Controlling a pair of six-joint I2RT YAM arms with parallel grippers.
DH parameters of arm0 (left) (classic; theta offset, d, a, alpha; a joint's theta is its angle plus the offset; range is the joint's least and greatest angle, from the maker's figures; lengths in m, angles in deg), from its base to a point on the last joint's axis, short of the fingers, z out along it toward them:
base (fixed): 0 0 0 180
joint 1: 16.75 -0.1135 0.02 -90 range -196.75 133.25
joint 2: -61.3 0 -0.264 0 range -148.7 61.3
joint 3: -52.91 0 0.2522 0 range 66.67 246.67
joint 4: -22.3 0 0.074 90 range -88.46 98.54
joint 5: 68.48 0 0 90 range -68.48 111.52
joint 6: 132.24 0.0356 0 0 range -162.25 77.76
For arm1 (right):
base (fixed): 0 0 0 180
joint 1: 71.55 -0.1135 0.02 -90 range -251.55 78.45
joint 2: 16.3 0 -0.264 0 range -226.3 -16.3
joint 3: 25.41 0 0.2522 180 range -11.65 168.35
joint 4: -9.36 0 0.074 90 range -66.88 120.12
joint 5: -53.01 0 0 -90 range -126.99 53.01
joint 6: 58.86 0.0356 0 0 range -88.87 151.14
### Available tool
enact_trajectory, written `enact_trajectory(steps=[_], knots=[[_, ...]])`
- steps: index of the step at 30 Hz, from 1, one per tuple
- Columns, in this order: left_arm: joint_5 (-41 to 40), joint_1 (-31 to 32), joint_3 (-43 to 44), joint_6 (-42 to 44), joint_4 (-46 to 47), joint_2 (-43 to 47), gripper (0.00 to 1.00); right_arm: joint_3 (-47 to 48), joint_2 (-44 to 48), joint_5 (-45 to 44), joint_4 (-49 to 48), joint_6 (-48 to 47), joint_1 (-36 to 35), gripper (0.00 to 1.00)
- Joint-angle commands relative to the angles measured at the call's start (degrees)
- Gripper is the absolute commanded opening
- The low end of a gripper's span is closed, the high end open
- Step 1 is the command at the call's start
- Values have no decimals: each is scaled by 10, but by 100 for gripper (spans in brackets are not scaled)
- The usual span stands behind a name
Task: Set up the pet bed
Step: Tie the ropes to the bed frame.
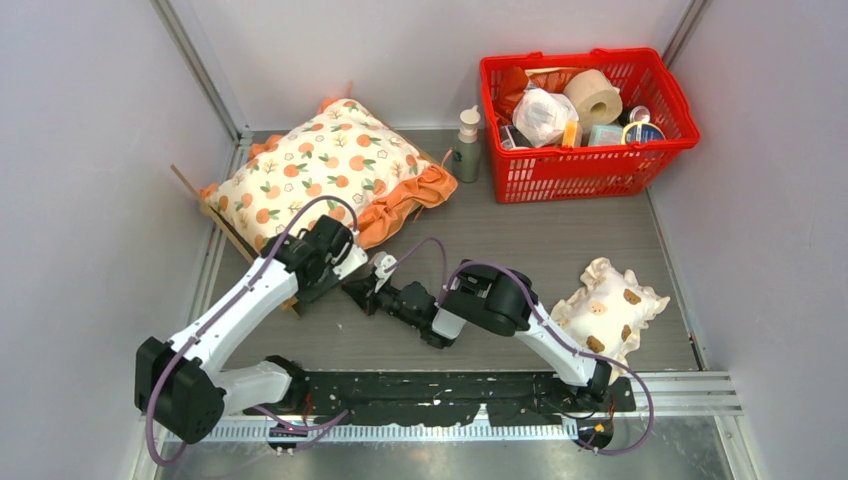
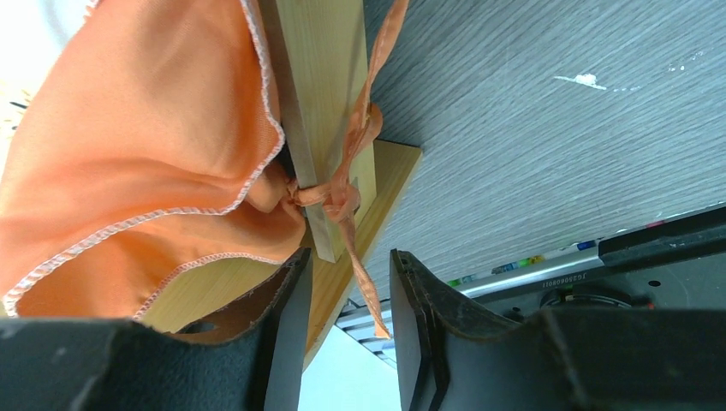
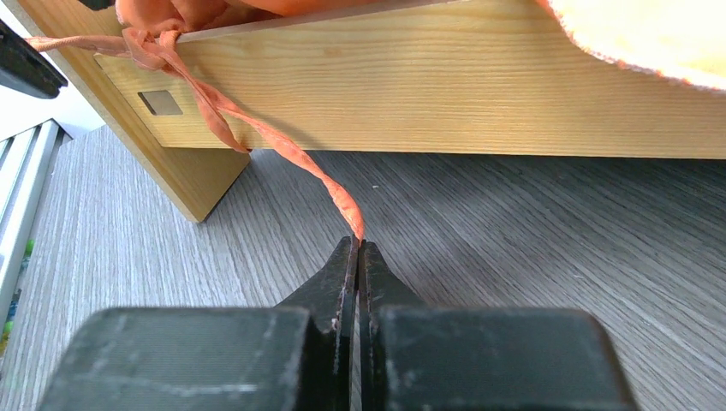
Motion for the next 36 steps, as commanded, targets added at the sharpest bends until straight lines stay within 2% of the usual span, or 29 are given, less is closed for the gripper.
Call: enact_trajectory(steps=[1,6,8,10,11,12,19,25,31,36], knots=[[11,1,-10,-1,-1,9,42,1,15,-4,-64,8,1,5],[9,2,-12,-5,-4,-9,40,0,15,-5,-72,11,2,5],[9,2,-9,-7,-5,-15,35,-3,17,-8,-77,14,3,5],[6,2,-8,-7,-2,-22,17,-6,19,-8,-79,16,4,5],[-1,2,-8,-9,-2,-27,2,-6,19,-9,-79,16,4,5],[-6,2,-7,-10,-4,-32,0,-6,19,-11,-79,16,4,5],[-68,2,22,-13,-40,-7,0,-25,26,-62,-37,78,17,5],[-43,1,9,-8,-13,16,0,-50,37,-148,-8,82,7,5],[-65,1,-5,-9,3,0,0,-88,59,-251,2,91,7,5],[-113,-2,10,-21,8,-49,0,-71,72,-272,58,58,7,5]])
